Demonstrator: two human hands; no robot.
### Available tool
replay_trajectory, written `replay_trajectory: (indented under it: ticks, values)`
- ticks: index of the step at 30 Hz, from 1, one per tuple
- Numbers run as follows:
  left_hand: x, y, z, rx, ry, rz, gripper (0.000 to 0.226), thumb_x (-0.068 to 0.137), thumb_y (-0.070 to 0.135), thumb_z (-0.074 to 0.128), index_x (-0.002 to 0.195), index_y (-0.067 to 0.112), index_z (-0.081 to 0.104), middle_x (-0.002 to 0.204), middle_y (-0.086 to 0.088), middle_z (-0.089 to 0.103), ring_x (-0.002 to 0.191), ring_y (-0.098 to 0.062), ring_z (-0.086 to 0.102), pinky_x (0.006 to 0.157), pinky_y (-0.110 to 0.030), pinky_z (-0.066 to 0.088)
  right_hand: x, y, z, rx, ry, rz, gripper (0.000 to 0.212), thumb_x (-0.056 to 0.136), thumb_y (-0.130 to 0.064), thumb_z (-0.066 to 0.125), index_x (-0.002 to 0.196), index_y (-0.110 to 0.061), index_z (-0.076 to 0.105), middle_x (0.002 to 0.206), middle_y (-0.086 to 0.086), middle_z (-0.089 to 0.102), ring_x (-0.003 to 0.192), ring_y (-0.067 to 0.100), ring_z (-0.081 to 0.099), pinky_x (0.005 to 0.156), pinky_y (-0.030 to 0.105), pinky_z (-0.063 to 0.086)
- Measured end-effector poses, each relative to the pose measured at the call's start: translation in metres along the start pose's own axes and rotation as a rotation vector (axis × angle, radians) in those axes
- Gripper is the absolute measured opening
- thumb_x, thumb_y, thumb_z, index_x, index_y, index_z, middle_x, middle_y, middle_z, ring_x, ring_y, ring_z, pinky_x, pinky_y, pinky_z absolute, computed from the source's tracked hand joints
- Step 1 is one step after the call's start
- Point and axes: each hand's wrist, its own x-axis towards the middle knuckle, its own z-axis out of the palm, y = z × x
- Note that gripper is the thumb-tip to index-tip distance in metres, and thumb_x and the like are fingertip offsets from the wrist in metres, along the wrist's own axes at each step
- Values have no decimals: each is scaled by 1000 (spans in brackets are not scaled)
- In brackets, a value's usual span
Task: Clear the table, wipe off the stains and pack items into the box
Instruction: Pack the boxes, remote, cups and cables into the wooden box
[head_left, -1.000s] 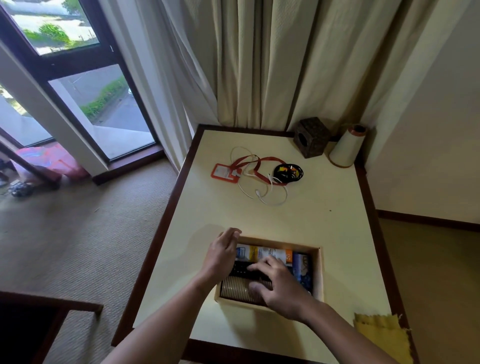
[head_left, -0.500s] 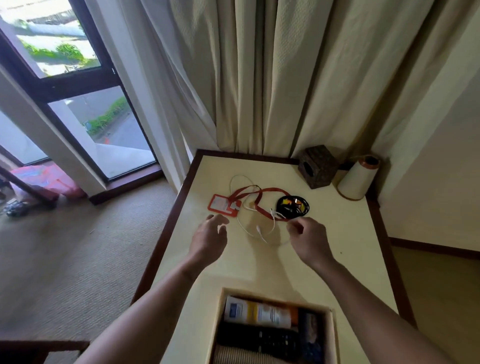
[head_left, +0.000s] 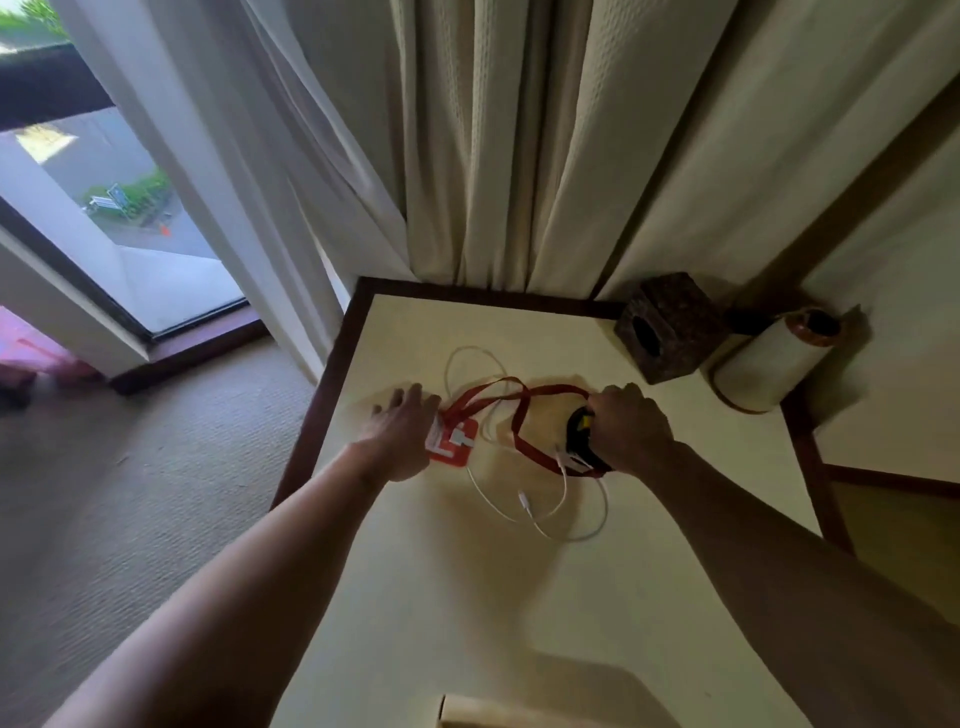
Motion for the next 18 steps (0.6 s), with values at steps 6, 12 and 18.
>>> replay_trajectory:
  ticks: [6,12,18]
  values:
    - [10,-3,-9,147,2,11,75,70,44,88,133,26,53,128,-1,54,126,-27,52,110,-52,42,17,4,10,-106,-81,-58,42,91,-29,60,131,-22,51,129,6,53,120,29,48,97,41,43]
    - [-5,-3,-1,8,-47,3,45,83,33,80,123,26,61,113,3,68,104,-18,64,89,-36,56,21,7,7,-35,-149,-76,38,90,-23,59,127,-18,50,129,8,56,122,32,51,101,46,40]
    - [-36,11,-5,-311,32,-28,27,94,26,68,120,23,63,107,4,69,91,-13,69,71,-33,64,15,18,5,191,-100,-38,28,85,-28,72,111,-21,65,118,9,54,113,32,55,92,43,50]
